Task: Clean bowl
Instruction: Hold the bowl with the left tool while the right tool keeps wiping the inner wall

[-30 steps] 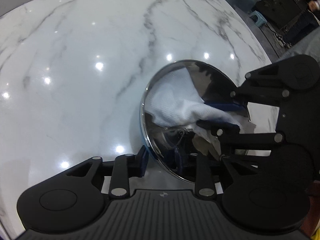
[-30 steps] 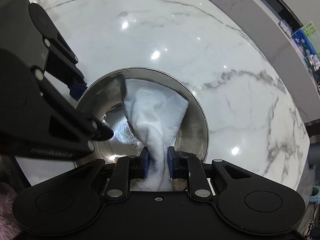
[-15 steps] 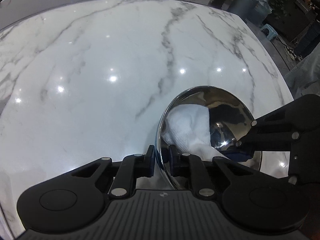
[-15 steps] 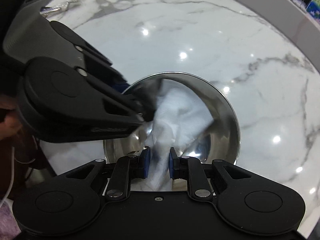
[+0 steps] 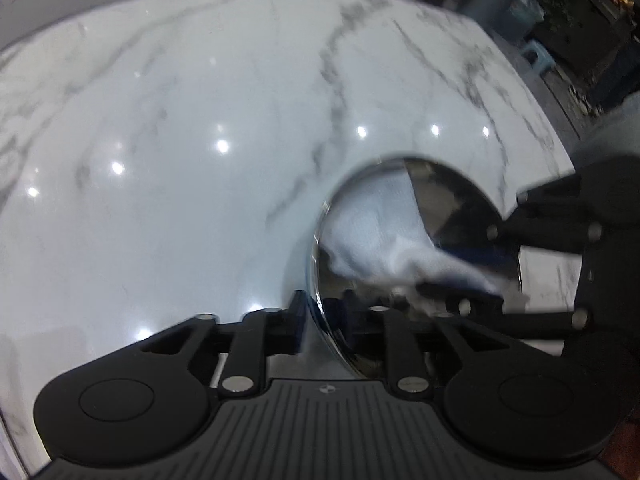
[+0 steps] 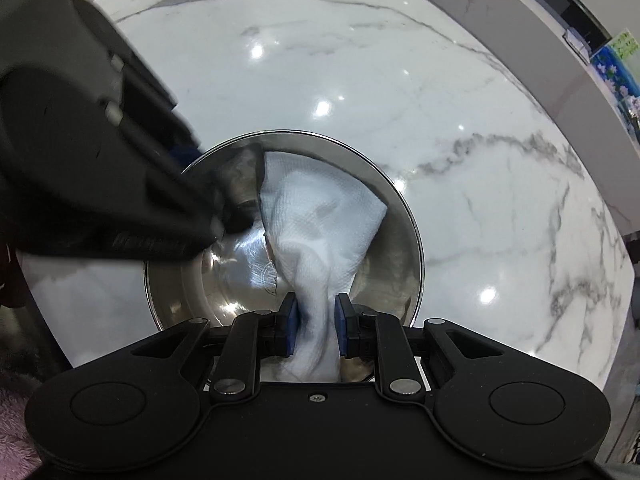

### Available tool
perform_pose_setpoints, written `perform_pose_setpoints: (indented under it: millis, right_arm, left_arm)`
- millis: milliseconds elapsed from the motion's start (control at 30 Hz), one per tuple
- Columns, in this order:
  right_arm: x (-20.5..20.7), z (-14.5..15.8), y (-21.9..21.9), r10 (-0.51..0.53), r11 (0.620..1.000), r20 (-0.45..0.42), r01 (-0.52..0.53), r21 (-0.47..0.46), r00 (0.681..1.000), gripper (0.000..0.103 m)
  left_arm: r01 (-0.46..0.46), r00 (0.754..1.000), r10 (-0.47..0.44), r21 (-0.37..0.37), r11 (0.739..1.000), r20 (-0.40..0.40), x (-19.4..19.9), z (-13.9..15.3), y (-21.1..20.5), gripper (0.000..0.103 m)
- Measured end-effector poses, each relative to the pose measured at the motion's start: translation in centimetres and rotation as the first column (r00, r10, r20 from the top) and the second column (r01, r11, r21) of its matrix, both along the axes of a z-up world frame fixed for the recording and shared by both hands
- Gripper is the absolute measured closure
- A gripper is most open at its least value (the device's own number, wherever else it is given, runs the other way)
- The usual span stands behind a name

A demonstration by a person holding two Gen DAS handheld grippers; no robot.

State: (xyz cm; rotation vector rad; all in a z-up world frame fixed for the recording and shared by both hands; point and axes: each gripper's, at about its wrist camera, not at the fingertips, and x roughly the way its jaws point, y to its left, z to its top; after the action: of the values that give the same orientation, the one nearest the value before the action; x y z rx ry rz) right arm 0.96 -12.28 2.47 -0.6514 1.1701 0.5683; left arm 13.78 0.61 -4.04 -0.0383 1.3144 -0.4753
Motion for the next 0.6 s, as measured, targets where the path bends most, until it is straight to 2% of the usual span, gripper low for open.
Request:
perform_pose_setpoints:
  millis: [133,200,367,600]
  right_arm:
    - [1.7,-0.5,0.2,-0.007,1.0,-0.005,0.007,0.014,1.0,0.086]
    - [3.2,-1.2,0.4,-0.008,1.0,-0.007,0.008,0.013,1.0,0.086]
    - [5.9,-2.5,0.5,-0.007,1.0,-0.013,0.007,0.014,1.0,0.086]
    - [7.4,-3.0,0.7,-0.014,0.996,-0.083,0.02,0.081,0.996,0.086]
  left_arm:
    - [0.008,1.0,-0.008,0.001,1.0,0.009,-0.3,0.1,-0.1,0.076]
    - [-0.005,1.0,0.005,0.0,1.0,0.02,-0.1,0.3,0.1,0.081]
    - [-0.024,0.999,0.024,-0.003,1.0,0.038,0.1,0.5,0.4,0.086]
    - [-0.029,0.998,0.029,0.012,1.0,0.056,0.2,0.6,0.3,0.088]
